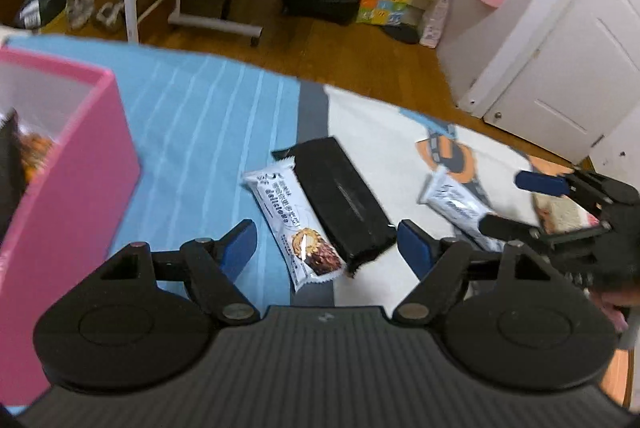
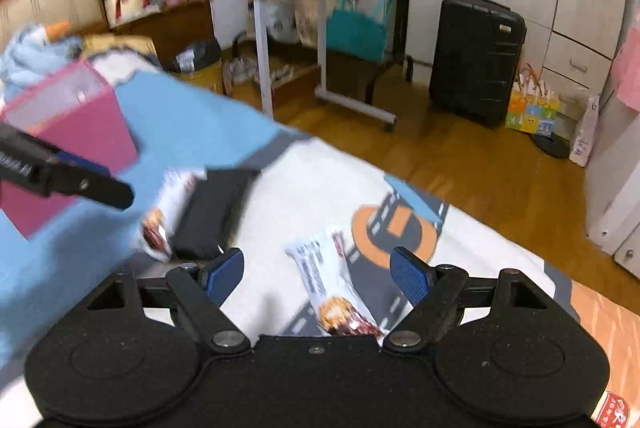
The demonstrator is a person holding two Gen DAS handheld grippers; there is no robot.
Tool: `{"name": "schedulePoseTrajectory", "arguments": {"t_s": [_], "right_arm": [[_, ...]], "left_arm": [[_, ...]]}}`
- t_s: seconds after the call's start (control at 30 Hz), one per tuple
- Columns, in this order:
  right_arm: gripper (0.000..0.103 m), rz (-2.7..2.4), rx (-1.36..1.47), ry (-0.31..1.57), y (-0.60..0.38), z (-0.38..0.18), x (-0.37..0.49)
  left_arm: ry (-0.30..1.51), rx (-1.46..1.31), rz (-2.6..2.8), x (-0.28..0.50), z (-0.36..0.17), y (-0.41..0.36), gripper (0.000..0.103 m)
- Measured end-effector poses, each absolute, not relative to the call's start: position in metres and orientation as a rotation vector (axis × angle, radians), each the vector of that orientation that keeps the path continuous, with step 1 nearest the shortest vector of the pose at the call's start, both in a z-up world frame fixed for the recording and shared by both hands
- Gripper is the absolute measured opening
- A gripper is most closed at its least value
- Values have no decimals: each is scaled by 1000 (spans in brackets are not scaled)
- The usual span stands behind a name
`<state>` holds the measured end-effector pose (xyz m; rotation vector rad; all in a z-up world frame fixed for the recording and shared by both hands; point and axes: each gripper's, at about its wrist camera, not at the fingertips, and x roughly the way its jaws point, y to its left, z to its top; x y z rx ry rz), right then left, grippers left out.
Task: Organize snacks
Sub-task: 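Grasp a white snack bar with the left gripper while the right gripper grasps another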
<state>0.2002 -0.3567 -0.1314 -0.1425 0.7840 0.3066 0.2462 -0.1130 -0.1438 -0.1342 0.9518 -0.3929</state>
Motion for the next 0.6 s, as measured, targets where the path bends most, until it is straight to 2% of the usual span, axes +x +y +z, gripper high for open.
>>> {"name": "schedulePoseTrajectory", "arguments": {"t_s": [0.1,0.23,0.27,0.37,0.4,0.43,0.47,0.5,0.57,0.6], "right_arm": [[81,262,-193,783,-353,-143,206],[64,263,-127,829,-360,-154,214],[63,271,-130,841,-359,-157,213],[61,295,-162,886,-355,-167,212],[53,289,-187,900,-352,-170,212],[37,280,-211,906,-349,-171,211],[33,283,-214,909,-348,-172,211],[32,279,-200,912,-349,-170,212],[30,259,-171,923,-349,-166,214],[30,247,-154,928,-350,-164,215]], "left_arm": [[971,-111,-351,258,-170,-118,74],[949,-116,-340,264,-188,-117,73],[946,-115,-344,265,-190,-118,72],[936,-77,-352,266,-194,-123,64],[927,-78,-357,266,-193,-124,59],[924,-82,-364,266,-193,-125,53],[923,-87,-368,267,-193,-126,52],[921,-90,-364,267,-193,-126,52],[914,-92,-362,268,-192,-127,44],[905,-85,-355,267,-192,-127,34]]}}
